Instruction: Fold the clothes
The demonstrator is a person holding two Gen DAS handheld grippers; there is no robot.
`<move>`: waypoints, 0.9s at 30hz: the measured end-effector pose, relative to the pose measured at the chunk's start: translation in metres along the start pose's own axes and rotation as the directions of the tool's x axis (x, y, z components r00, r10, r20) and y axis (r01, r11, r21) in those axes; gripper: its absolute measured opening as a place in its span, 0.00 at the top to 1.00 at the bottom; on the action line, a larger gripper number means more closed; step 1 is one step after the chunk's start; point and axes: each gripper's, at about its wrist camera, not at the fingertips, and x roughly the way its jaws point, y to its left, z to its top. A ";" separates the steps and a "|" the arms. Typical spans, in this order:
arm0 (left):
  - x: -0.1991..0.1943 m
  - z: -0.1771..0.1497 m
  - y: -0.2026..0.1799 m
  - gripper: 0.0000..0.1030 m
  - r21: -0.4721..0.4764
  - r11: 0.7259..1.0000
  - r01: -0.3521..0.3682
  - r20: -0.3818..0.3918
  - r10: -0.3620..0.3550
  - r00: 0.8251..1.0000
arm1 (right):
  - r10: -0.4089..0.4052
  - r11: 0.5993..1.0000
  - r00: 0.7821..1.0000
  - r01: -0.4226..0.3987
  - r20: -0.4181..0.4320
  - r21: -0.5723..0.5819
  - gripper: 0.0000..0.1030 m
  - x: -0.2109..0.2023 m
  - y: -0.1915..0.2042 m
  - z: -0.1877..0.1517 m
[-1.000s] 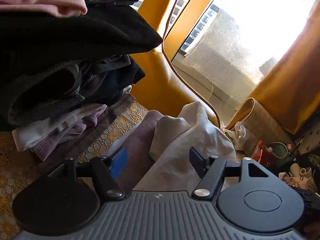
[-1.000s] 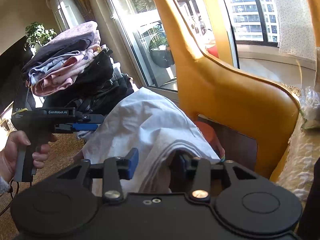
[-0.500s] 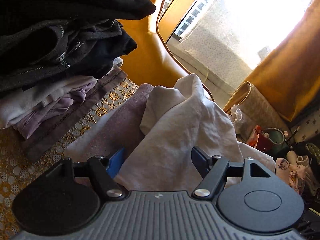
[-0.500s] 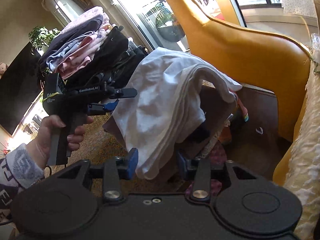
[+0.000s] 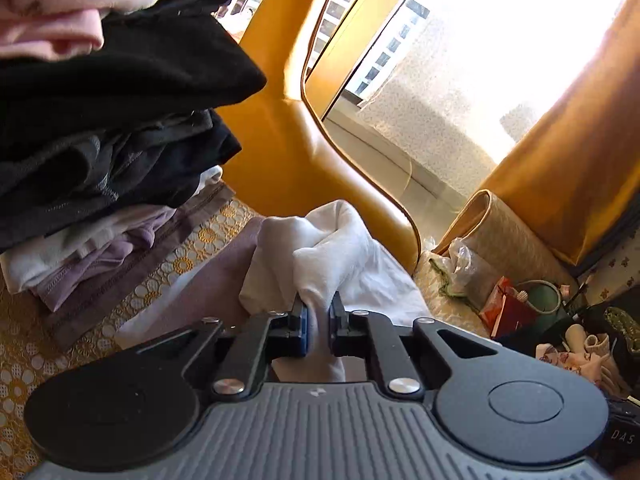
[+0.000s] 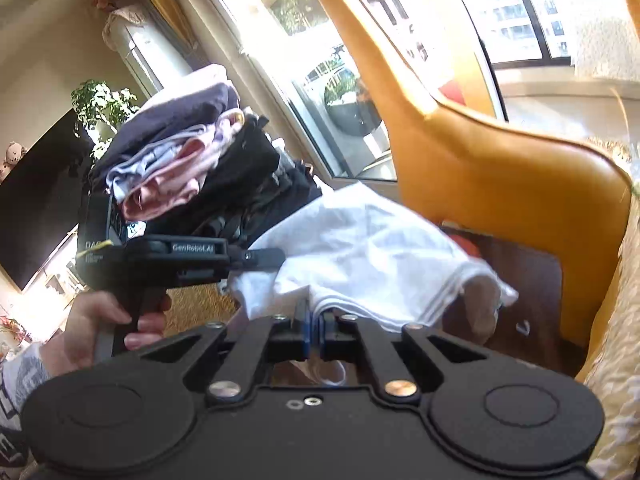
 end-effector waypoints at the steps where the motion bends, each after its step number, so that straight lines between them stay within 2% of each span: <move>1: -0.002 0.004 -0.005 0.92 0.001 1.000 0.008 0.012 -0.008 1.000 | -0.005 1.000 1.000 0.005 0.017 -0.005 0.00 -0.003 0.001 0.009; 3: -0.006 0.013 -0.015 0.92 0.003 1.000 0.023 0.037 -0.023 0.999 | -0.011 1.000 0.999 0.012 0.041 -0.022 0.00 -0.007 0.004 0.020; 5: -0.006 0.013 -0.015 0.92 0.005 1.000 0.012 0.032 -0.012 0.999 | -0.004 1.000 1.000 0.004 0.020 -0.002 0.00 -0.008 0.003 0.020; 8: -0.003 0.008 -0.007 0.92 0.001 1.000 -0.017 0.016 0.017 1.000 | -0.012 1.000 0.999 0.011 -0.036 -0.020 0.00 -0.001 0.006 0.001; 12: 0.004 -0.002 0.009 0.92 -0.010 0.998 -0.061 -0.004 0.061 0.998 | -0.064 0.998 0.994 0.064 -0.086 0.001 0.00 0.012 -0.007 -0.020; 15: 0.010 -0.010 0.022 0.92 -0.014 0.995 -0.094 -0.029 0.094 0.995 | -0.019 0.998 0.988 0.027 -0.150 0.056 0.00 0.009 -0.015 -0.039; 17: 0.011 -0.014 0.031 0.92 -0.026 0.995 -0.100 -0.039 0.099 0.994 | -0.027 0.998 0.983 0.037 -0.180 0.051 0.00 0.005 -0.016 -0.051; 19: 0.013 -0.019 0.040 0.92 -0.039 0.993 -0.107 -0.049 0.105 0.993 | -0.053 0.997 0.984 0.062 -0.168 0.051 0.00 -0.003 -0.020 -0.057; 22: 0.012 -0.023 0.046 0.92 -0.049 0.993 -0.103 -0.055 0.100 0.993 | -0.049 0.995 0.994 0.057 -0.102 0.078 0.00 -0.013 -0.029 -0.053; 27: 0.011 -0.020 0.044 0.92 -0.042 0.994 -0.102 -0.065 0.099 0.993 | 0.013 0.991 0.999 -0.009 -0.029 0.134 0.00 -0.008 -0.031 -0.035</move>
